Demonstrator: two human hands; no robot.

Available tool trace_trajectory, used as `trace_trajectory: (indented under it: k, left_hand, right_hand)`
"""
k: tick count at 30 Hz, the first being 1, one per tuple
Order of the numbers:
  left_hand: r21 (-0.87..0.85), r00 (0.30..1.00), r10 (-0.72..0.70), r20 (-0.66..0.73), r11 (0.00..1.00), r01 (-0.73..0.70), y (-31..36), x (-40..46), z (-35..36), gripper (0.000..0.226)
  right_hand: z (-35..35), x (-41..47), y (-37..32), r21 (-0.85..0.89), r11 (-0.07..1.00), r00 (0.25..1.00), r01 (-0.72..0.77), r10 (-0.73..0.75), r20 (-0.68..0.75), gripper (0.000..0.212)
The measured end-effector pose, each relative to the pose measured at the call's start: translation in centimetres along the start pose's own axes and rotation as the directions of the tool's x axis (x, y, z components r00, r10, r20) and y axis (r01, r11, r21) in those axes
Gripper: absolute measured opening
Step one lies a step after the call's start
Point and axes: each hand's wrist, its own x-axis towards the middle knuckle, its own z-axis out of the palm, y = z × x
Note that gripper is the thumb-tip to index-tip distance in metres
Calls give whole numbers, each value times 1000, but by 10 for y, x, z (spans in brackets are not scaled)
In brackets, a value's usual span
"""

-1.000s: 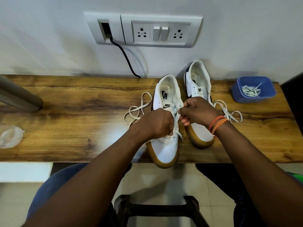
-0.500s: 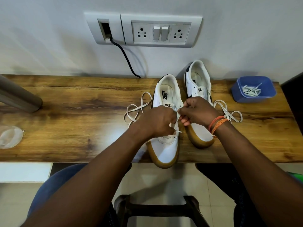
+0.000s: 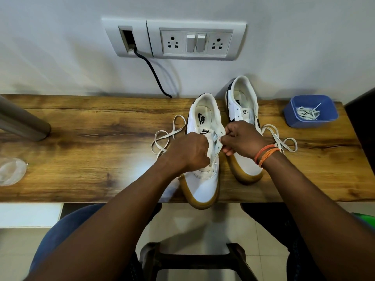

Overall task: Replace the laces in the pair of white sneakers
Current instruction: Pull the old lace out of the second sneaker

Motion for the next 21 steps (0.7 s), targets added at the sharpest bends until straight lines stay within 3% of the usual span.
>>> trace_trajectory:
  k: [6,11,16,19,21]
  left_hand:
    - [-28,990,-4,140,1000,9,-12,1,-19,17]
    - [176,981,-180,78,971,164,-33,-5,-35,27]
    - [276,922,-383,63,894,353,-56,-19,-49,26]
    - [111,945,-324,-46,939,327,-55,-8,-44,13]
    - [-128,968,-206,-141,974,188,-47,2,-38,42]
  right_hand:
    - [-1,-1,-1,-9,1000,1000,13,-13,9,9]
    - [-3,-2,1,-8,1000,1000,19,-19,-4,14]
    - [4,-4,-1,-91,994,996,58,-63,-57,17]
    - [15,-12,-2,-259,957,948,128,-195,-253,15]
    - [25,-23,-4,-314,926,893,210,-312,-323,17]
